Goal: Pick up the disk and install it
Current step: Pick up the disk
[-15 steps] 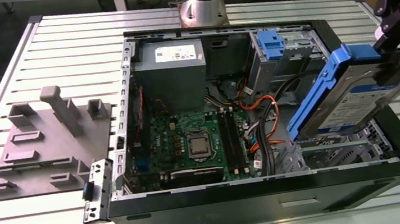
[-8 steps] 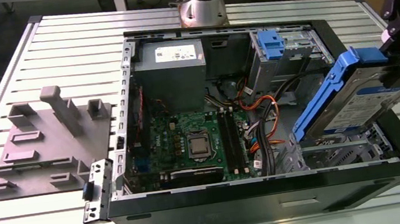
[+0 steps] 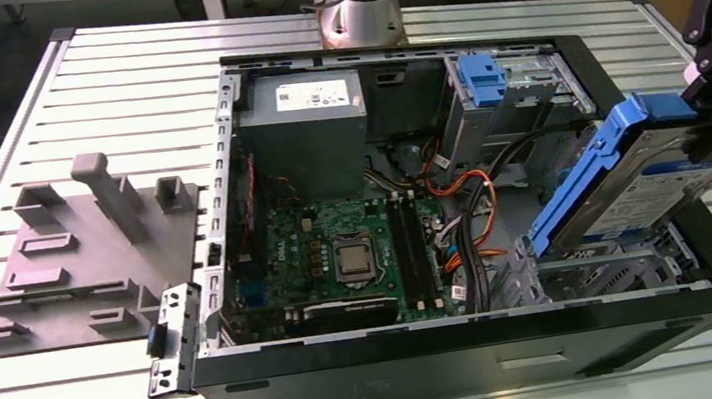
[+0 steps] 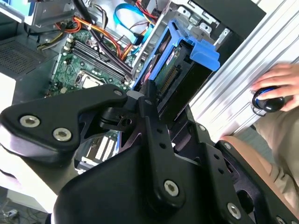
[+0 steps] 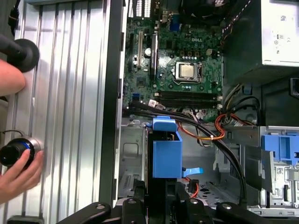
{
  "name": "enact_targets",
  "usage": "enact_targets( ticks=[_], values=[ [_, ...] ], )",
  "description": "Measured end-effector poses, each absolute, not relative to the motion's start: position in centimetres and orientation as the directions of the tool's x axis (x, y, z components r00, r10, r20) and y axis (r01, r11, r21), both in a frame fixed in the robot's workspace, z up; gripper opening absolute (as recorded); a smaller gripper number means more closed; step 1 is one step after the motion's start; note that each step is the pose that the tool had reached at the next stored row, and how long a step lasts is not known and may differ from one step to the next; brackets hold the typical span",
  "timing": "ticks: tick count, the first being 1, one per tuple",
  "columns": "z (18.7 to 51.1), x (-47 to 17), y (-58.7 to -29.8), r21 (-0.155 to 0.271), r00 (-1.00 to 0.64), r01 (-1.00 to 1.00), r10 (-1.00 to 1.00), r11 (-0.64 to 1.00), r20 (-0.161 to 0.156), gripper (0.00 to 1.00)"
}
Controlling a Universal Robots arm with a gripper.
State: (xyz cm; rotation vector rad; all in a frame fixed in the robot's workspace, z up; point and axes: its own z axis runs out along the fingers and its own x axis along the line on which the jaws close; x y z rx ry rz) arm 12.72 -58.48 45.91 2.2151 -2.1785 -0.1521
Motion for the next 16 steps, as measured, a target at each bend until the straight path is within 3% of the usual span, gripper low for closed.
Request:
enact_targets(
  ticks=[16],
  values=[
    [45.27,13.05,-58.48,0.089,0.02,-0.996,-0.999,-0.024,-0.051,0.35]
  ],
)
